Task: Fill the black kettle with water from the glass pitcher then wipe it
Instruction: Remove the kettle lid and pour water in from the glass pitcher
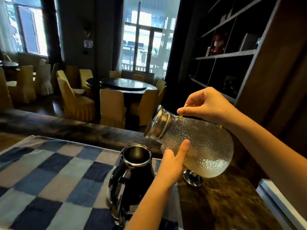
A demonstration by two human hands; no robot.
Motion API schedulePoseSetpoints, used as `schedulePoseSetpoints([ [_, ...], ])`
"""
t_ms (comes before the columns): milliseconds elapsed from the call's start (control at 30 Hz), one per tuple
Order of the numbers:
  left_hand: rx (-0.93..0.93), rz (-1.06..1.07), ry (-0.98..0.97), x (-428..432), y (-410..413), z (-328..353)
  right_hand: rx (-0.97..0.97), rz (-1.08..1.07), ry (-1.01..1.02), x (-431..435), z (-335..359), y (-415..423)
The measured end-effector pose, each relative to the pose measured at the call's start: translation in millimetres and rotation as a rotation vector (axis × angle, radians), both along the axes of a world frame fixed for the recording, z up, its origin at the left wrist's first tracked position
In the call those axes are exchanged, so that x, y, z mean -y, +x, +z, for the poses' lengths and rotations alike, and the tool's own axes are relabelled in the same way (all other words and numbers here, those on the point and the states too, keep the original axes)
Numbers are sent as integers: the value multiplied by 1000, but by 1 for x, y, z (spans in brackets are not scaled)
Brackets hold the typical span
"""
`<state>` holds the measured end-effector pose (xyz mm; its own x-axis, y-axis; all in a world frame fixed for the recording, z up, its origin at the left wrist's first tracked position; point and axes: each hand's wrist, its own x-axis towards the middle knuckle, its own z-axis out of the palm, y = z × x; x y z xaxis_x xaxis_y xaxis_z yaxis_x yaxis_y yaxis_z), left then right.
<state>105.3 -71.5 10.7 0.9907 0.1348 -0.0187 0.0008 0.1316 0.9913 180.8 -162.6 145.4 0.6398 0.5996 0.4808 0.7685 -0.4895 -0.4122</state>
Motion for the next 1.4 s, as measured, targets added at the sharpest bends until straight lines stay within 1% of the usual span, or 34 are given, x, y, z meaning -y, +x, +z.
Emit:
schedulePoseSetpoints([
  [133, 25, 33, -166, 5, 7, -5, 26, 35, -52, -5, -2, 5],
  [233, 65, 42, -236, 2, 13, -6, 33, 44, -83, -13, -1, 10],
  [367, 71, 86, -262, -1, 19, -8, 68, 38, -143, -24, -1, 18],
  [600, 27, 127, -359, 0, 25, -17, 196, 14, -313, -46, -4, 21],
  [767, 6, 144, -423, 7, 30, -25, 250, 49, -416, -49, -3, 21],
  [900, 29, 157, -486, 12, 28, -22, 348, 19, -480, -56, -2, 21],
  [1067, 34, 172, -527, 8, 26, -19, 413, 14, -491, -63, -4, 18],
  [1167, 18, 199, -526, 7, 23, -18, 427, 32, -499, -66, -5, 14],
  [1267, -3, 245, -574, 7, 23, -20, 458, 46, -518, -70, -7, 9],
  [1400, 5, 266, -583, 4, 20, -18, 468, 54, -516, -73, -7, 4],
])
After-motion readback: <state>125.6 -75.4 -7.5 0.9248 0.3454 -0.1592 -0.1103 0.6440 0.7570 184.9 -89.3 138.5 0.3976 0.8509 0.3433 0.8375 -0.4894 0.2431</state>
